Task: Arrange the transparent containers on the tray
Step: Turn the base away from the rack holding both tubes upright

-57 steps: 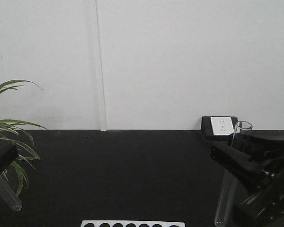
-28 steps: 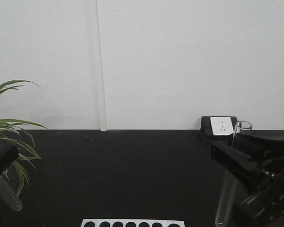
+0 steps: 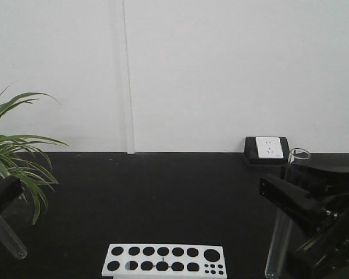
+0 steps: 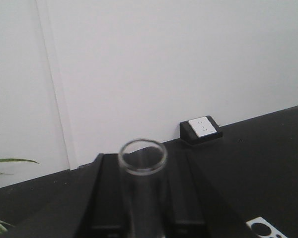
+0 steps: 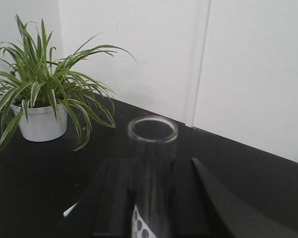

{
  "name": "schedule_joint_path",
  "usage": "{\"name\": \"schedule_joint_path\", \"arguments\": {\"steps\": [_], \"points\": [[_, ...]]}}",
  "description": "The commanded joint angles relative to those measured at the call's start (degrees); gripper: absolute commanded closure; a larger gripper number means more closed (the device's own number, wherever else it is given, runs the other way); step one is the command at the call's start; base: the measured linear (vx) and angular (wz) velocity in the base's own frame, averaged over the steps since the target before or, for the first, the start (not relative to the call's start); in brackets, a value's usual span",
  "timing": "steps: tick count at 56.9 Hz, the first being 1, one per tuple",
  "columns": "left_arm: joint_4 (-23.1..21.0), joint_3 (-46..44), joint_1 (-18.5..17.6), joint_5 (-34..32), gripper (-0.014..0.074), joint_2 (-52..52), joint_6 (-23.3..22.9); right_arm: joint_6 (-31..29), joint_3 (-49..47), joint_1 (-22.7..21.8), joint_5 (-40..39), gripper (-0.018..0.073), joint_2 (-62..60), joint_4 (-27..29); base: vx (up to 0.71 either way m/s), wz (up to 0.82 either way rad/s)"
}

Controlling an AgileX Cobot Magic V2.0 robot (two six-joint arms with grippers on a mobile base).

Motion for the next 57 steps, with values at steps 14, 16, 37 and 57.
{"name": "schedule_joint_path", "arguments": {"steps": [14,16,37,57], "points": [[-0.54,-1.93,0.1,-4.72,0.0493,-0.3,-0.17,-0.52,-1.6,-0.39,-4.73,0.0358,-0.57,-0.47,-0.23,-0.02],[-0.54,-1.93,0.1,-4.72,0.0493,-0.3,-0.17,-0.52,-1.6,-0.39,-4.73,0.0358,-0.57,-0.47,-0.25,0.0],[-0.54,-1.93,0.1,-4.72,0.0493,-0.3,-0.17,-0.52,-1.6,-0.39,-4.73,0.0358,-0.57,-0.47,-0.28,0.08],[-0.54,-1.93,0.1,-4.72,0.0493,-0.3,-0.17,-0.52,-1.6,-0.39,-4.73,0.0358,-0.57,-0.47,-0.34,0.07]]}}
